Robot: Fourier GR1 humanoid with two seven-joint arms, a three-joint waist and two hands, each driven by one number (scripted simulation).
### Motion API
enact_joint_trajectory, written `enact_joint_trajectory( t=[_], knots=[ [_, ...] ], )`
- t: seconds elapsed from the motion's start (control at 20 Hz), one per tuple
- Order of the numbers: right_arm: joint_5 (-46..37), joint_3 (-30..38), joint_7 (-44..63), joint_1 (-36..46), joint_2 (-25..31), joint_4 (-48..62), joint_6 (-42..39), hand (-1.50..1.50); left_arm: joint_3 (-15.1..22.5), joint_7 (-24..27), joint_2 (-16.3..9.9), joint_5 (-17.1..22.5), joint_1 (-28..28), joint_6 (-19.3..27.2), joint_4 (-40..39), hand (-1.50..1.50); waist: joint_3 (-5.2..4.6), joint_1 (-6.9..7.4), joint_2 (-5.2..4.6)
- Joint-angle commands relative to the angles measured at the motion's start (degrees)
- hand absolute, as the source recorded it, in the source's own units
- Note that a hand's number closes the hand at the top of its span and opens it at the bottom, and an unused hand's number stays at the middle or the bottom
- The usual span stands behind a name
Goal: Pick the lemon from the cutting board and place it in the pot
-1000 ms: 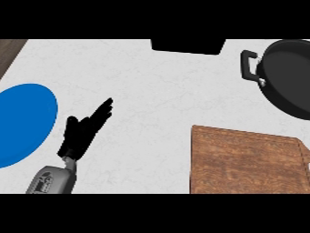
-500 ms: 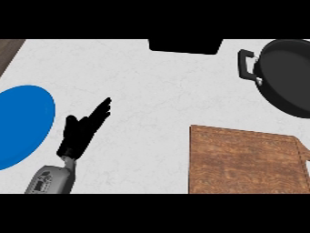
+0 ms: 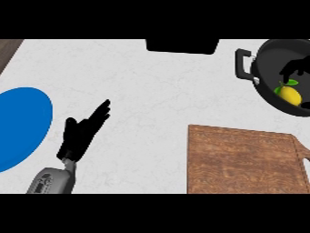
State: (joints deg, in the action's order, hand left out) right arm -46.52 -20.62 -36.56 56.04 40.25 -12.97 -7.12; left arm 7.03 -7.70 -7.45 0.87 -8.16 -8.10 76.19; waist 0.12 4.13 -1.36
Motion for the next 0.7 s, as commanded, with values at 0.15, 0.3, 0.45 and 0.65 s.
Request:
enact_joint_trajectory(
  t=[0.15,0.3,0.45,0.65],
  knots=[
    [12.90,12.50,-8.28,3.53,-4.14,2.92,-6.70,-1.50,-0.03,-0.25,0.35,0.23,1.09,0.14,0.94,0.00,0.16,-0.88,0.25],
    [20.15,19.50,-8.72,5.42,-5.19,4.91,-12.03,-1.50,-0.50,0.01,-0.25,-0.29,0.73,0.41,0.18,0.00,0.15,-1.10,0.07],
    [26.01,25.75,-5.85,7.01,-3.25,7.72,-14.42,-1.50,0.25,-0.75,0.13,-0.36,1.75,0.63,2.74,0.00,0.15,-0.79,0.28],
    [31.52,31.73,-1.60,8.74,0.76,10.08,-14.05,-1.50,-0.53,0.81,-0.64,-0.27,1.81,-0.40,-0.34,0.00,0.06,-1.09,-0.14]
  ],
)
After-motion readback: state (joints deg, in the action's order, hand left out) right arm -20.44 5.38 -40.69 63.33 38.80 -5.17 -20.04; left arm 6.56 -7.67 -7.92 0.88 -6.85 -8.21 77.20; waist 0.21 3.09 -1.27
